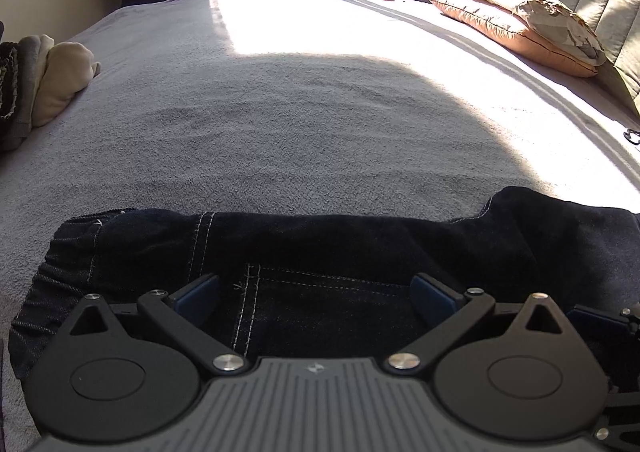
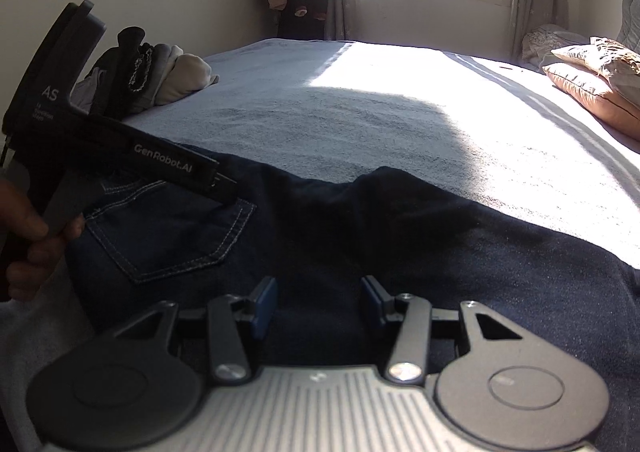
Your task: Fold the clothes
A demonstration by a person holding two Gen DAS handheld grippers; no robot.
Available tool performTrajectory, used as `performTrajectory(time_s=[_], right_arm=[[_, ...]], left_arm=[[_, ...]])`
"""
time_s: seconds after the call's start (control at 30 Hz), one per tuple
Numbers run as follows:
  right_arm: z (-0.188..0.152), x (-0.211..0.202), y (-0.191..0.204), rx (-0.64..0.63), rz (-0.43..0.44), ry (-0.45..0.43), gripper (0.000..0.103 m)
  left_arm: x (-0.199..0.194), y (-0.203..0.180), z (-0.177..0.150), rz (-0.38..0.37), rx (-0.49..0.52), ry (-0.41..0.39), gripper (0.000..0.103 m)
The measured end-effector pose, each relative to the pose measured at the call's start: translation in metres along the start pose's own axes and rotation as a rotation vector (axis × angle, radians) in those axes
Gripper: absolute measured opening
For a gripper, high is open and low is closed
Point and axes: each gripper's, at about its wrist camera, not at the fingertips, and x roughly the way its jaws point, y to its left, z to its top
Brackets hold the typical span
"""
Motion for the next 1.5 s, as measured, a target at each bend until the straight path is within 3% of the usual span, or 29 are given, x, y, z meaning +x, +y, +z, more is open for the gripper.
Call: performTrajectory(time_s=[0.53, 1.0, 1.1, 1.13, 1.17, 1.3, 1.5], right_arm=[[-0.016, -0.032, -0.027, -0.054, -0.001, 0.034, 0.050], [-0.035, -0.072, -0.102, 0.093, -0.201, 0.024, 0.049], [-0.040, -0.079, -0.125, 0.158, -0.298, 0.044, 0.062], [-0.042, -0.082, -0.133, 0.181, -0.337, 0.053, 0.071], [-0.044, -0.084, -0.141, 0.204, -0.376, 0.062, 0.071], [-0.052, -0.099, -0.172, 0.314, -0.436, 0.070, 0.070], [-0.059, -0.118, -0.199, 0.449, -0.524, 0.062, 0.050]], left_arm=[[-0.003, 0.002, -0.010, -0.019, 0.033, -0.034, 0.103], [-0.004, 0.004, -0.015, -0.030, 0.054, -0.054, 0.103], [-0.004, 0.004, -0.015, -0.028, 0.056, -0.056, 0.103], [-0.004, 0.004, -0.015, -0.028, 0.056, -0.056, 0.103], [-0.004, 0.004, -0.015, -0.028, 0.055, -0.056, 0.103], [-0.004, 0.003, -0.016, -0.023, 0.055, -0.056, 0.103], [-0.004, 0.003, -0.016, -0.024, 0.055, -0.056, 0.103]])
